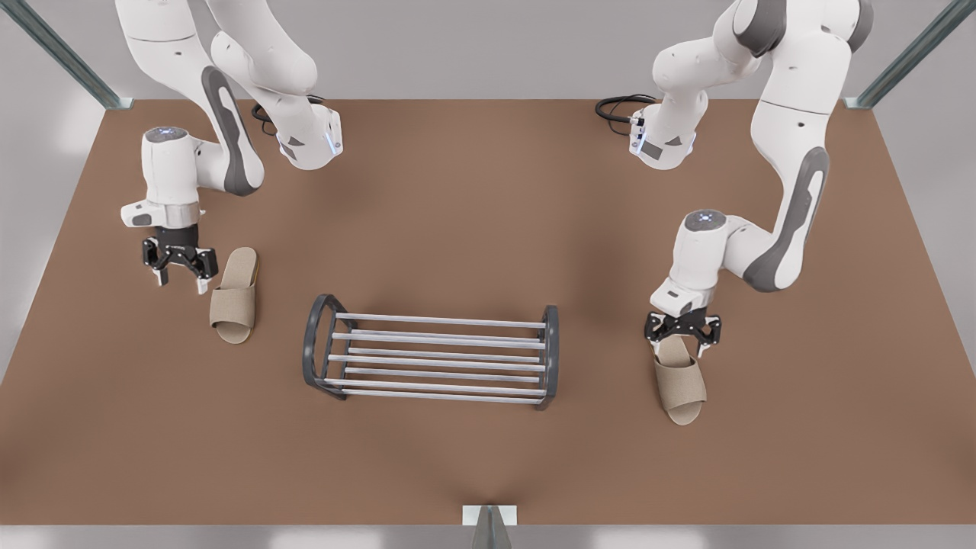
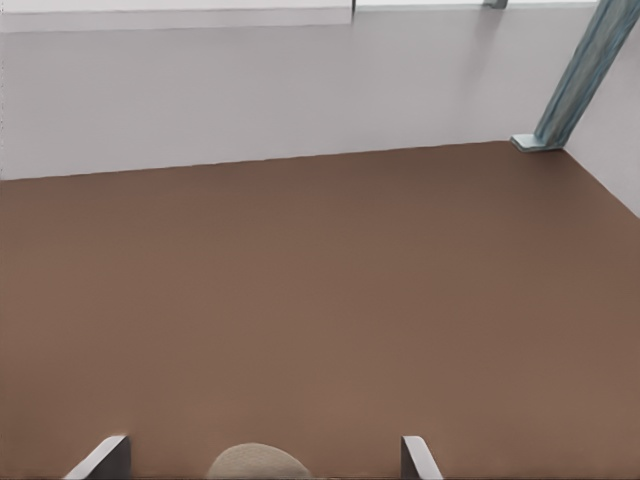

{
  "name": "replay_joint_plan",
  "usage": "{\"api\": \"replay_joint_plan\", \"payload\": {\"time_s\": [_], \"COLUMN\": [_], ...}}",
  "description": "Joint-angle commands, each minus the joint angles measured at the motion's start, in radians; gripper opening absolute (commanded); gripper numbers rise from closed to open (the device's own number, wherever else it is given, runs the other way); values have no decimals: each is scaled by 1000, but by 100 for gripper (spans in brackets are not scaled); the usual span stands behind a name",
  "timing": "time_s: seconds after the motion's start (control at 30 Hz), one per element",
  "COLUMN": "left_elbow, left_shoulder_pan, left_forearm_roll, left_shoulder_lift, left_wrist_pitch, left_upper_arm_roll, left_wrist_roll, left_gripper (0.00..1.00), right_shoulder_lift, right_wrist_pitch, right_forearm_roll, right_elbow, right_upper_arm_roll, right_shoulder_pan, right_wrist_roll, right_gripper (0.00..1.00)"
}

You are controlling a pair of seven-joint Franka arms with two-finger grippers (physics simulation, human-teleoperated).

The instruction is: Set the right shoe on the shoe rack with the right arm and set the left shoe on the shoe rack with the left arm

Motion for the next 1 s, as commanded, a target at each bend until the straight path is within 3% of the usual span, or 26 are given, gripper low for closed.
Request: {"api": "replay_joint_plan", "payload": {"time_s": [0.0,0.07,0.17,0.4,0.57,0.77,0.97], "left_elbow": [0,1,12,10,30,47,69], "left_shoulder_pan": [-1,2,1,44,44,68,77], "left_forearm_roll": [153,165,360,361,412,478,492], "left_shoulder_lift": [-1,9,30,50,118,170,199], "left_wrist_pitch": [-85,-77,-85,-126,-131,-131,-131], "left_upper_arm_roll": [-2,-2,-2,-1,-1,2,2], "left_wrist_roll": [-515,-560,-773,-870,-880,-880,-880], "left_gripper": [99,99,99,99,99,99,99], "right_shoulder_lift": [36,80,157,120,157,273,290], "right_wrist_pitch": [67,67,67,67,67,67,67], "right_forearm_roll": [0,0,0,-2,-2,-8,-11], "right_elbow": [-7,0,36,-116,-113,-41,-32], "right_upper_arm_roll": [3,3,3,4,4,4,4], "right_shoulder_pan": [4,18,7,-23,-151,-131,-160], "right_wrist_roll": [-33,-33,-44,-185,-260,-289,-375], "right_gripper": [100,100,100,100,100,100,100]}}
